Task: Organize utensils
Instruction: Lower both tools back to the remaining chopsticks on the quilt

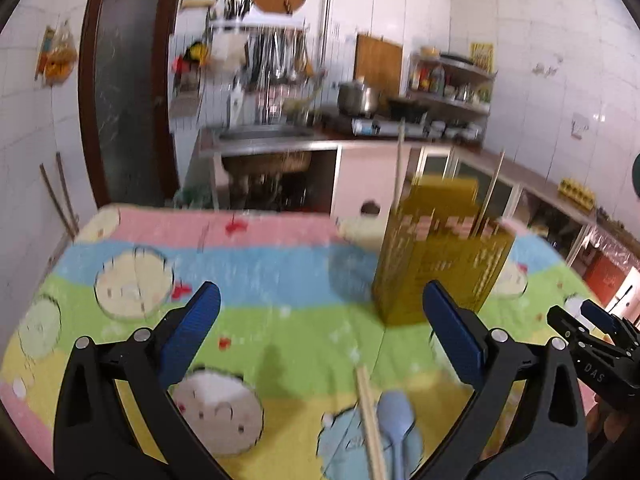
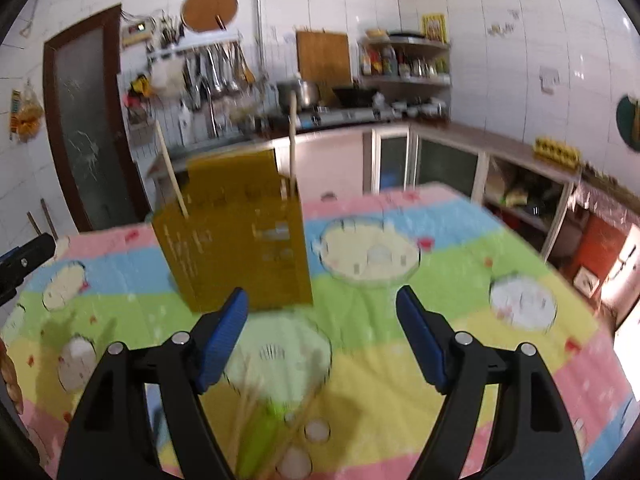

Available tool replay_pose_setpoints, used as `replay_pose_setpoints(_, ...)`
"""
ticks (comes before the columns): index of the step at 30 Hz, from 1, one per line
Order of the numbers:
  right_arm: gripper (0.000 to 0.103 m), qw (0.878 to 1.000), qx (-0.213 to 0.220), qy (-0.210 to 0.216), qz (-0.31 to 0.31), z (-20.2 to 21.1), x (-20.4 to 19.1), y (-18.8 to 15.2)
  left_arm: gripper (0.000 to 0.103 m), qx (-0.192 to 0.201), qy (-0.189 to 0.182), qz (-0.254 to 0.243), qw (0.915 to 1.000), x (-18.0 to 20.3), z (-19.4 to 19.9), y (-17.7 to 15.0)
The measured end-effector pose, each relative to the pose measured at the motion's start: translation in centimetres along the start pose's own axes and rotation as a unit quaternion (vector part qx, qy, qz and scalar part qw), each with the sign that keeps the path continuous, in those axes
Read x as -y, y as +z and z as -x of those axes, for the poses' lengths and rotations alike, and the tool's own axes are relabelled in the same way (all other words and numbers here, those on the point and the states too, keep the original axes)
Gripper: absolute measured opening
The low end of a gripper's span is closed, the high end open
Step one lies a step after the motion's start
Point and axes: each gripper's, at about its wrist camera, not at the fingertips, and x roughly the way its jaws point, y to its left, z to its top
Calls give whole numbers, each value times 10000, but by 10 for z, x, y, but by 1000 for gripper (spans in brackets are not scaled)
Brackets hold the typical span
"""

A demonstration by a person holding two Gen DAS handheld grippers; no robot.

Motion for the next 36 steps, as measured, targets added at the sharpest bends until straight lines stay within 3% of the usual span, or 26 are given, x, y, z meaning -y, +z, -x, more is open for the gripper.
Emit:
replay_pose_setpoints(6,75,9991,-361,-205,1,-19,5,-35,98,-310,39,5,9995,-2,-25,-35)
replay_pose_setpoints(14,75,9959,-809,-378,-126,-38,8,-50,98,-763,97,-118,9970,-3,-49,-59)
replay_pose_setpoints(30,75,9942,-1009,-351,-150,-47,6,-53,97,-1666,108,-146,9859,-3,-89,-79)
replay_pose_setpoints(36,75,9940,-1027,-350,-134,-49,5,-54,97,-1698,106,-175,9853,-2,-91,-81)
